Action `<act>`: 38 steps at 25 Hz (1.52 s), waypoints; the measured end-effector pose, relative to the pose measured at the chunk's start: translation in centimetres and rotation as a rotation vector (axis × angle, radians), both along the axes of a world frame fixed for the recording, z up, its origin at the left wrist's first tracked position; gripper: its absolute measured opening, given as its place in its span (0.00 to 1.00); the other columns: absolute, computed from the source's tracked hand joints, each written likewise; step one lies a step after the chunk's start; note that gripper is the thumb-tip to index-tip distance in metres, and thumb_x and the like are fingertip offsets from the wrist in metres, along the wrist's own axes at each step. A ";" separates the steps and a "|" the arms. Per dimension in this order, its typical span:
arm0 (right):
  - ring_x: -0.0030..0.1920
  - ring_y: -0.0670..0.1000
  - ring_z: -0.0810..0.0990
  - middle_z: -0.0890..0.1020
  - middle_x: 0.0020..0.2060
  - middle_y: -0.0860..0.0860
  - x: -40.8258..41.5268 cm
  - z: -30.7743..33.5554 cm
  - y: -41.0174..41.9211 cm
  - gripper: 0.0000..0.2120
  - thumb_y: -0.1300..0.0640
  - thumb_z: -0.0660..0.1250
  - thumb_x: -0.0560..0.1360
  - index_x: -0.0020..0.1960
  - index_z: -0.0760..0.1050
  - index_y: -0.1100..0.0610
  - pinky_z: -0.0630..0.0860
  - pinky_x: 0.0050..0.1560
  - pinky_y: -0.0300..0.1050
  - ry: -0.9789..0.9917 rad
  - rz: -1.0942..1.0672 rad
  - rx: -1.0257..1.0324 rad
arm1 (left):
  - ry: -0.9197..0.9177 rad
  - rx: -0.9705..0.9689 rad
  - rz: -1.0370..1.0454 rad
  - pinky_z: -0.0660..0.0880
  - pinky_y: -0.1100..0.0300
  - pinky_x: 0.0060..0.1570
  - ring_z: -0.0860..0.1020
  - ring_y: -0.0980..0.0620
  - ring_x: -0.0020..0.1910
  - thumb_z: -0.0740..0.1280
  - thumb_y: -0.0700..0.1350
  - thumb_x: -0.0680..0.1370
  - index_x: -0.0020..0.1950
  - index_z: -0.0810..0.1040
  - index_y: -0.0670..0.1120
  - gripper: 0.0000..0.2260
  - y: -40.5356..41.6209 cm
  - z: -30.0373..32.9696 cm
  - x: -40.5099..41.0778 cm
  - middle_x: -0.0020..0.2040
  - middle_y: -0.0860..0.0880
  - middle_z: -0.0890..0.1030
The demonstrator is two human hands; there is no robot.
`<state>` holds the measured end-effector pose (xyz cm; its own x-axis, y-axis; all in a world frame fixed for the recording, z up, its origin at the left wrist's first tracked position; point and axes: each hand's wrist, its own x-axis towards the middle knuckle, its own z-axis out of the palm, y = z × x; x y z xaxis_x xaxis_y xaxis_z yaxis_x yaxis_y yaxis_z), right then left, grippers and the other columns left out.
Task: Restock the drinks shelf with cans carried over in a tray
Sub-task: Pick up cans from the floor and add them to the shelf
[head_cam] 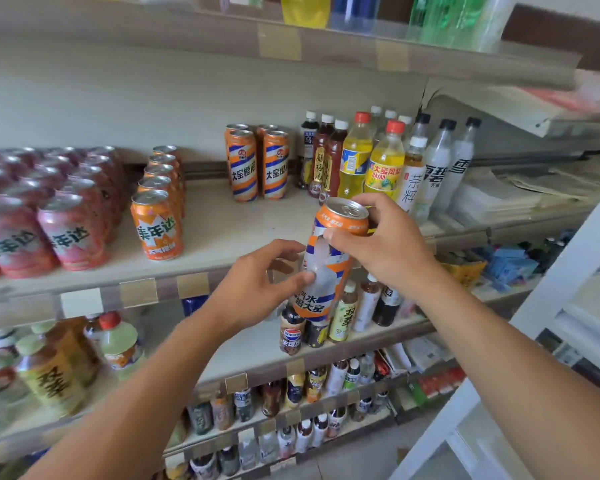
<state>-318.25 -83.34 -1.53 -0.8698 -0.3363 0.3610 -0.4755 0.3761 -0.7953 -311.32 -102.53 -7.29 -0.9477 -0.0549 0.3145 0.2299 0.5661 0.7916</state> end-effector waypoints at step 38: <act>0.46 0.46 0.81 0.81 0.49 0.47 -15.9 -5.6 -15.0 0.26 0.41 0.77 0.64 0.54 0.73 0.51 0.74 0.38 0.37 -0.036 -0.224 0.000 | -0.040 -0.342 0.444 0.76 0.51 0.56 0.76 0.49 0.61 0.62 0.58 0.79 0.69 0.65 0.53 0.21 -9.6 0.6 -16.1 0.66 0.51 0.73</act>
